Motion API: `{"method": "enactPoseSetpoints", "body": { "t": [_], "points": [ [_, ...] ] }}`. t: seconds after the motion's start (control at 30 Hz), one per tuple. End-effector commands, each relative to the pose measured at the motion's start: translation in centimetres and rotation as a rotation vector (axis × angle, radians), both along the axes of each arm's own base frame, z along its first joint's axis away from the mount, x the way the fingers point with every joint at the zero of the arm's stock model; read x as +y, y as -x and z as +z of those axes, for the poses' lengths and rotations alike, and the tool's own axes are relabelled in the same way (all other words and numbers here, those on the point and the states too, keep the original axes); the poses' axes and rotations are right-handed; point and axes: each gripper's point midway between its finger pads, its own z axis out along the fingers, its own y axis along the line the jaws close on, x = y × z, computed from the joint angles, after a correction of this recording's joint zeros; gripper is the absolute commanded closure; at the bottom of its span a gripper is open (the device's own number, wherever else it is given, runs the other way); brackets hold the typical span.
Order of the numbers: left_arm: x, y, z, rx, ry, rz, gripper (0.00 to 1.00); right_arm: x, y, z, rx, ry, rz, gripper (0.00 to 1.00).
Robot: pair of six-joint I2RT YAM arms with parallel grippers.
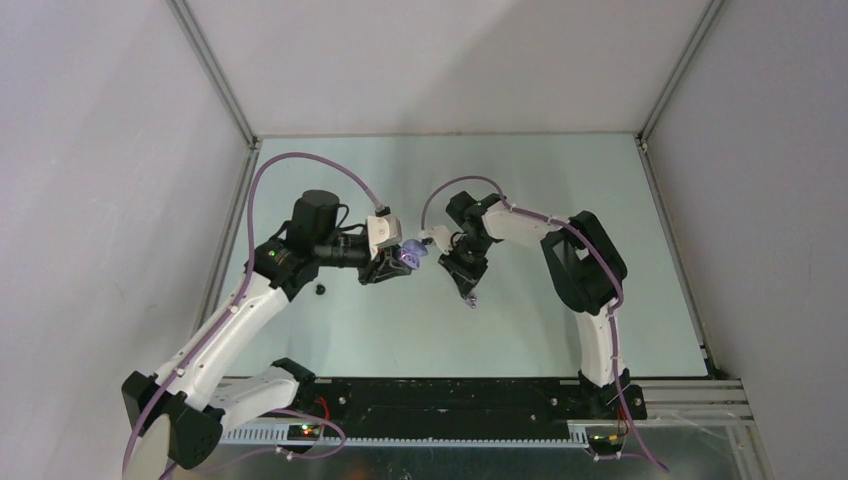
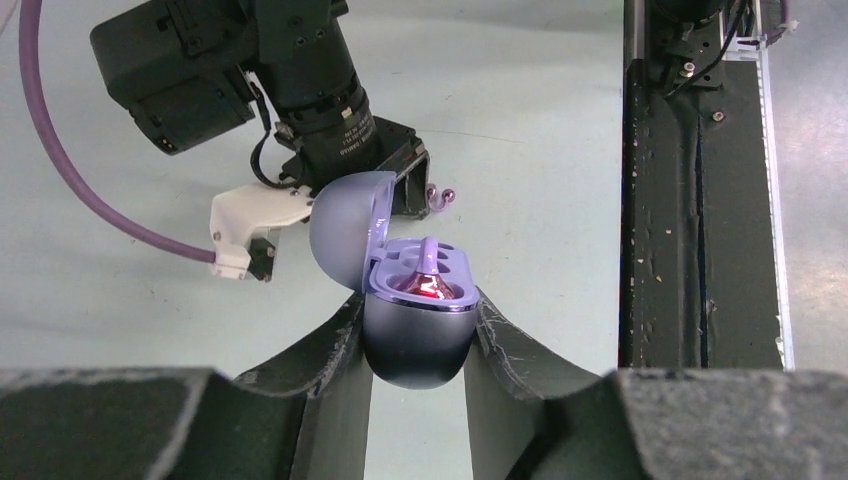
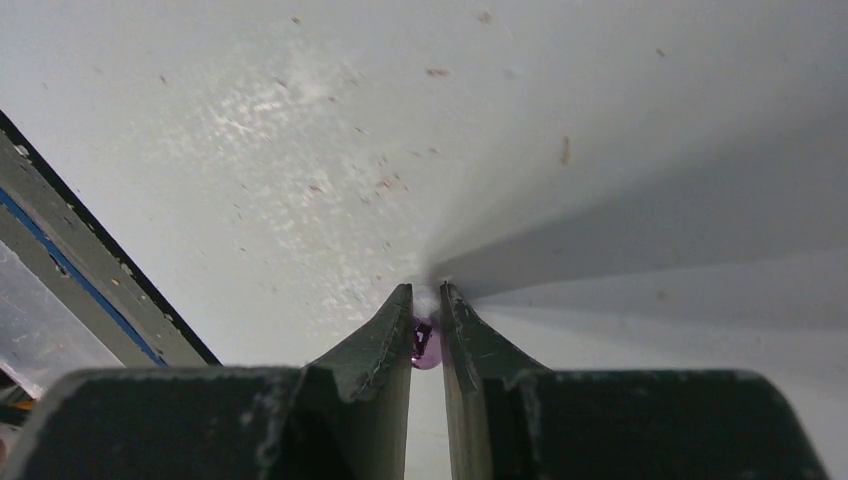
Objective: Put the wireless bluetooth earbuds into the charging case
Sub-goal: Adjust the earbud at the center of the board.
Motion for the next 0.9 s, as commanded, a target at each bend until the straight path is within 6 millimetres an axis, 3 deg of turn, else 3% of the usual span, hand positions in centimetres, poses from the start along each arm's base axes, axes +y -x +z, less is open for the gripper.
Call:
{"method": "enactPoseSetpoints", "body": {
  "t": [0.0,0.37,0.57,0.63,0.87],
  "points": [
    [-0.2,0.1,0.7,-0.055,0.017,-0.021,1.00,-1.8,-0.5,0.6,0.003,0.018,-0.012,0.80],
    [-0.2,0.0,0.6,-0.053,0.016,-0.020,1.00,-3.9,-0.4,1.4,0.089,-0.023,-0.078,0.80],
    [-0.2,0.1,0.6,-0.051,0.017,-0.023,1.00,-3.3,0.8,2.1,0.161,-0.093,-0.083,0.79],
    [-0.2,0.1,0.6,-0.051,0.018,-0.024,1.00,-3.3,0.2,1.9,0.140,-0.086,-0.098,0.79],
    [-0.2,0.1,0.7,-0.050,0.017,-0.021,1.00,-2.6,-4.7,2.2,0.053,-0.123,-0.224,0.79]
  ]
}}
